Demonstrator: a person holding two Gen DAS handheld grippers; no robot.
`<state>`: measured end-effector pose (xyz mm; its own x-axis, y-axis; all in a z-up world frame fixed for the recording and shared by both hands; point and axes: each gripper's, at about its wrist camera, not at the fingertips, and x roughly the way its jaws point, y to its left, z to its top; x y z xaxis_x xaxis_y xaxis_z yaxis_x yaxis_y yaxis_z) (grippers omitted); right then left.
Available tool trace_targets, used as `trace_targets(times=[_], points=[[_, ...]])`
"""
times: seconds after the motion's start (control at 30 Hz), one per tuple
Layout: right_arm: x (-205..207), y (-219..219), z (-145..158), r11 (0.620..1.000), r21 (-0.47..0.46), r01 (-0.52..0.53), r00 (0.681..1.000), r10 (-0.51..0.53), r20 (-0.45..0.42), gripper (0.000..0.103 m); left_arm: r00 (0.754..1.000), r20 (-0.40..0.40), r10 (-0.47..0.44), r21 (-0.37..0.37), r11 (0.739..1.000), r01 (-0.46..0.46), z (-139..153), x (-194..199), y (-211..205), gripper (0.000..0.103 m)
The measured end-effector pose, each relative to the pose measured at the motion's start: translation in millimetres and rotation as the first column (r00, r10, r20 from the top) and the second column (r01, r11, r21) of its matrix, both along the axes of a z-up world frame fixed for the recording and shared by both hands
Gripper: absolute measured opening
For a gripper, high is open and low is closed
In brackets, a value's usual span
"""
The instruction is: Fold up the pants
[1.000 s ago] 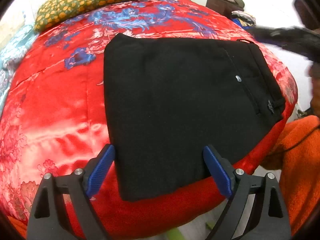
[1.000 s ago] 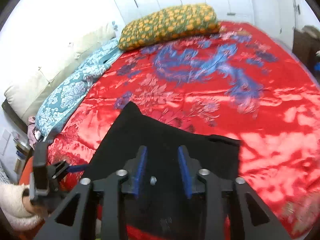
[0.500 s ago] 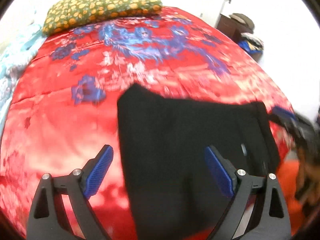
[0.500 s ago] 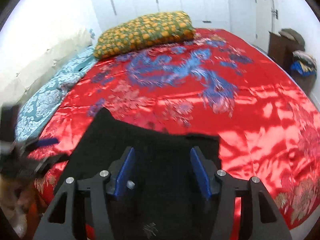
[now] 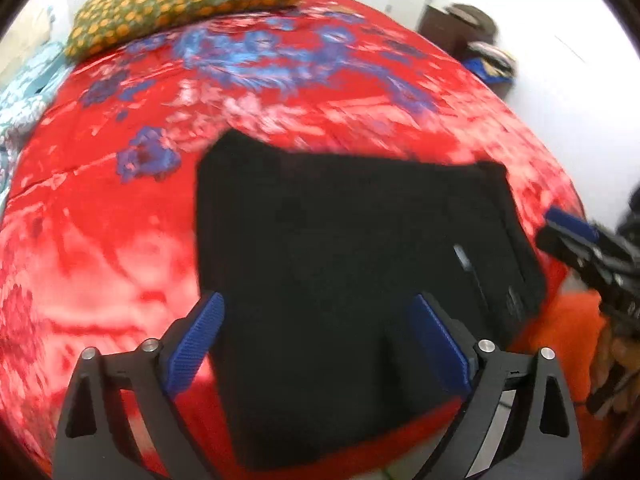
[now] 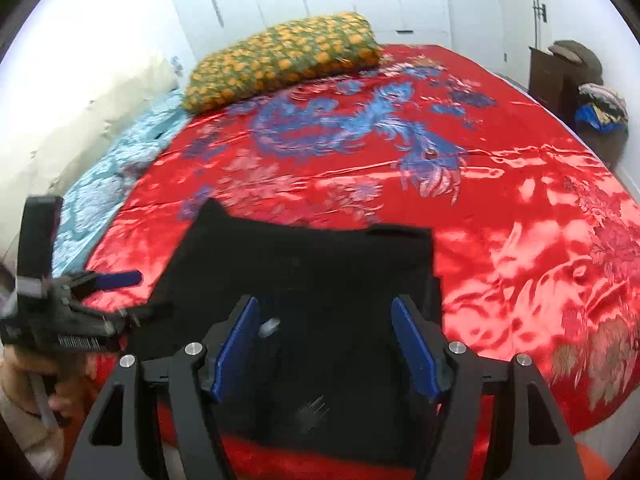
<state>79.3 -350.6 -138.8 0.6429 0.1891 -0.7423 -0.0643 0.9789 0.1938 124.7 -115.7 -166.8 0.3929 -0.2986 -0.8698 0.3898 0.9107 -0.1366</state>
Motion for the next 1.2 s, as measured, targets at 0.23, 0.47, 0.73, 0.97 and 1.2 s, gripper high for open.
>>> trace_targets(times=[0.23, 0.47, 0.73, 0.97, 1.2], points=[[-33.1, 27.3, -46.0, 0.987, -0.159, -0.017, 0.993, -0.002, -0.12, 0.075, 0.997, 0.007, -0.083, 0.17, 0.982, 0.08, -13.2, -51.5, -16.1, 0.097], [-79.2, 28.2, 8.5, 0.976, -0.204, 0.073, 0.99, -0.045, 0.137, 0.092, 0.995, 0.099, -0.006, 0.17, 0.985, -0.011, 26.9, -62.6, 4.0, 0.097], [-83.2, 16.4, 10.6, 0.981, -0.149, 0.123, 0.985, -0.103, 0.138, 0.093, 0.994, 0.108, 0.014, 0.216, 0.976, -0.037, 22.5, -67.0, 10.7, 0.097], [-57.8, -49.0, -19.8, 0.977, 0.117, 0.177, 0.984, -0.178, 0.001, 0.093, 0.989, -0.111, 0.101, -0.11, 0.987, -0.113, -10.6, -8.2, 74.3, 0.097], [-0.6, -88.1, -74.8, 0.959, 0.26, 0.115, 0.975, -0.059, -0.213, 0.093, 0.956, -0.286, 0.066, -0.256, 0.956, -0.142, -54.5, 29.3, 91.3, 0.097]])
